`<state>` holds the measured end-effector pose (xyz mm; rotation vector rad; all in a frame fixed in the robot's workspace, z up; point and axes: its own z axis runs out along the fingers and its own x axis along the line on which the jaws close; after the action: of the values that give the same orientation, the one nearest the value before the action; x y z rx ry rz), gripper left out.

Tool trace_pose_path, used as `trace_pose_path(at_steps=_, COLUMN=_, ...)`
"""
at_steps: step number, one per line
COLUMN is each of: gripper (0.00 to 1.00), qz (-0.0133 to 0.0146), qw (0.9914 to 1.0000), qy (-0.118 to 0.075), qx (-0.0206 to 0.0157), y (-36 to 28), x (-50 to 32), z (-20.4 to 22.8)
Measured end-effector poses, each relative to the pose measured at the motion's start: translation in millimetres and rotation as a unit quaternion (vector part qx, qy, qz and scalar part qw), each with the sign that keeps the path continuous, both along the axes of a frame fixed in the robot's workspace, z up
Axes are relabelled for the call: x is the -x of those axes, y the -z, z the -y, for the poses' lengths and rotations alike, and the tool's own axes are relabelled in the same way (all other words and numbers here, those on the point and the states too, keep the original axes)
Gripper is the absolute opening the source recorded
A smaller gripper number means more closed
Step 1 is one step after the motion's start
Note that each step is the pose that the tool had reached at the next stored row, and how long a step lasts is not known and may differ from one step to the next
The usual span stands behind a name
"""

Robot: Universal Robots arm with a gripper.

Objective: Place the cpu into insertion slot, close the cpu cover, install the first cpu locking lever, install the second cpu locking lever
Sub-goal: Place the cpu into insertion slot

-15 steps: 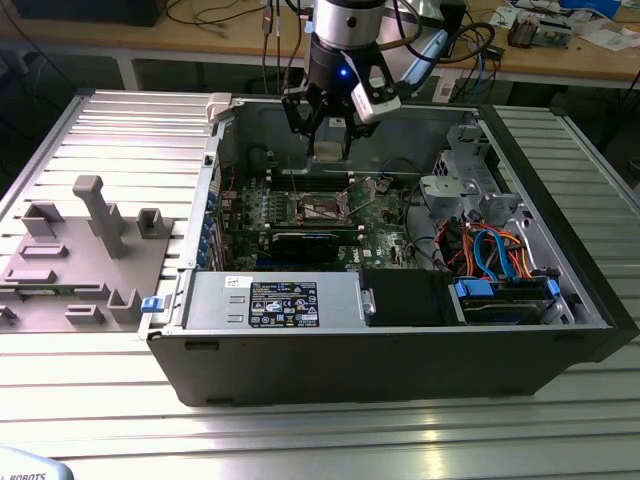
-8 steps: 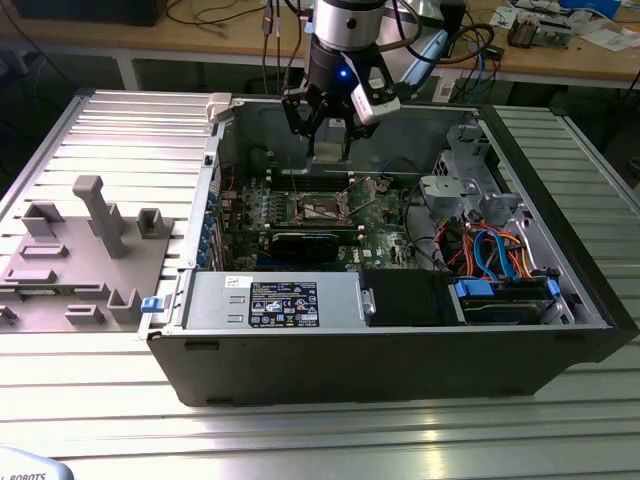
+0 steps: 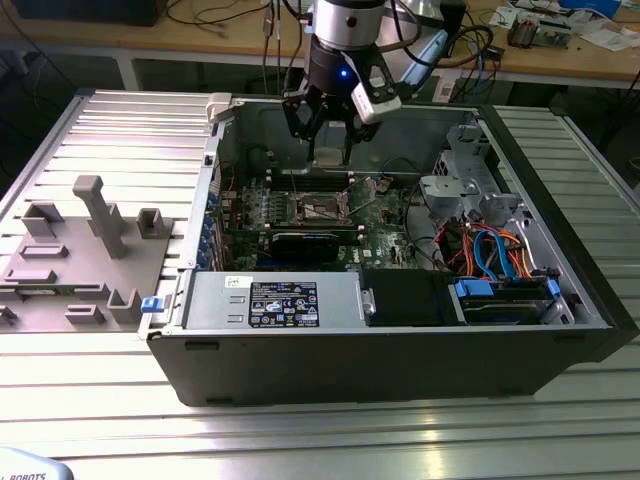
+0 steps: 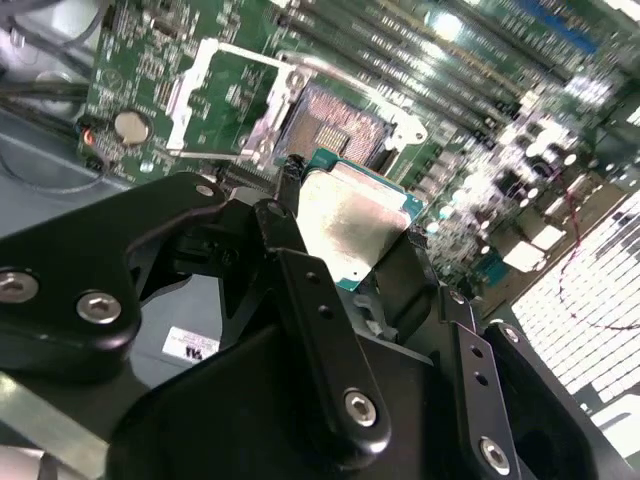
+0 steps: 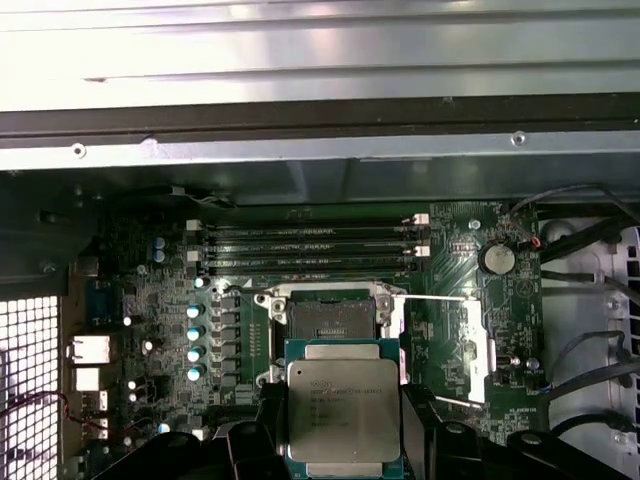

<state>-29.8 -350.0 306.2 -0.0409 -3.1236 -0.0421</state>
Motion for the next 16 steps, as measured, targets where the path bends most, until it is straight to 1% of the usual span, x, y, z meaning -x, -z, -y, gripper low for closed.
trace_pose_path(at_steps=1, gripper=0.54, qz=0.0000, qw=0.99997, qy=0.000, qx=0.0079, y=0.0, x=0.0, z=0.0)
trace_pose_path(at_steps=2, gripper=0.54, qz=0.0000, qw=0.99991, qy=0.000, qx=0.0133, y=0.1, x=0.0, z=0.0)
trace_pose_path(at_steps=3, gripper=0.54, qz=0.0000, qw=0.99966, qy=0.000, qx=0.0259, y=0.1, x=0.0, z=0.0)
trace_pose_path(at_steps=5, gripper=0.54, qz=0.0000, qw=0.99934, qy=0.000, qx=0.0363, y=0.1, x=0.0, z=0.0)
trace_pose_path(at_steps=6, gripper=0.54, qz=0.0000, qw=0.99910, qy=0.000, qx=0.0424, y=0.8, x=-0.1, z=0.0)
trace_pose_path(at_steps=10, gripper=0.54, qz=0.0001, qw=0.99910, qy=0.000, qx=0.0425, y=3.2, x=0.0, z=0.0)
trace_pose_path(at_steps=11, gripper=0.54, qz=0.0000, qw=0.99914, qy=0.000, qx=0.0414, y=3.5, x=0.1, z=0.0)
trace_pose_path(at_steps=12, gripper=0.54, qz=0.0000, qw=0.99943, qy=0.000, qx=0.0338, y=3.7, x=0.1, z=0.0)
trace_pose_path(at_steps=13, gripper=0.54, qz=0.0000, qw=0.99972, qy=0.000, qx=0.0238, y=3.7, x=0.3, z=0.0)
trace_pose_path(at_steps=14, gripper=0.54, qz=0.0000, qw=0.99983, qy=0.000, qx=0.0185, y=3.7, x=0.4, z=0.0)
trace_pose_path(at_steps=15, gripper=0.54, qz=0.0001, qw=0.99985, qy=0.000, qx=0.0171, y=3.9, x=0.4, z=-0.1)
trace_pose_path(at_steps=16, gripper=0.54, qz=0.0001, qw=0.99985, qy=0.000, qx=0.0171, y=4.1, x=0.4, z=-0.1)
